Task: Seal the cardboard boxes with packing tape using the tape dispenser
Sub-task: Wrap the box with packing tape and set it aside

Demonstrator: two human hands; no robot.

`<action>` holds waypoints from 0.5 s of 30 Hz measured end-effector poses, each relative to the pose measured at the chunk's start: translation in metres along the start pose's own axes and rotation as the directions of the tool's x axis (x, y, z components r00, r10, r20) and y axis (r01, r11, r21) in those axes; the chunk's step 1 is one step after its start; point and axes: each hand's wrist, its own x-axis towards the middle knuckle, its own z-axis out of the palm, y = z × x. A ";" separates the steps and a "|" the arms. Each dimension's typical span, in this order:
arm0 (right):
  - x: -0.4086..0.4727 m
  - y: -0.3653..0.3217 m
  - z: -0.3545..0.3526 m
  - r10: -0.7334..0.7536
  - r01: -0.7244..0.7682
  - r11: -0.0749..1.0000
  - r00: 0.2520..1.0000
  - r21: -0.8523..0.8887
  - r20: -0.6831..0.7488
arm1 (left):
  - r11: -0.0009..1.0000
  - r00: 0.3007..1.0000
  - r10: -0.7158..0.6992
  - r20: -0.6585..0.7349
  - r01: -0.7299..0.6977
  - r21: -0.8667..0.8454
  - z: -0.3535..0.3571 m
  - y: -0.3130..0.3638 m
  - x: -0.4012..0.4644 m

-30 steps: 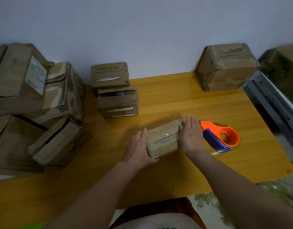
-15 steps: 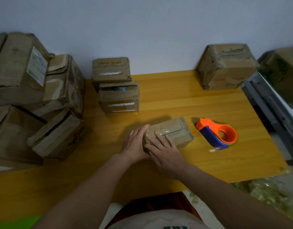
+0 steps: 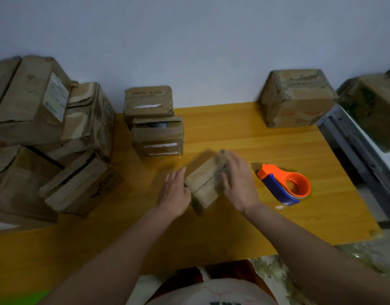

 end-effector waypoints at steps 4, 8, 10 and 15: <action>0.017 0.021 -0.009 0.376 -0.408 0.907 0.897 0.107 0.231 | 0.997 0.996 0.015 0.094 -0.022 0.074 0.011 0.033 0.007; 0.009 0.043 -0.019 0.366 -0.431 0.850 0.897 0.303 0.250 | 0.927 0.989 0.037 0.144 -0.088 0.365 0.025 0.044 0.007; 0.002 0.064 -0.025 0.441 -0.452 0.864 0.892 0.223 0.097 | 0.922 0.989 0.044 0.143 -0.096 0.375 0.026 0.045 0.005; -0.022 0.130 -0.037 0.680 -0.612 0.699 0.729 -0.371 0.079 | 0.891 0.955 0.026 0.297 -0.157 0.427 0.032 0.051 -0.007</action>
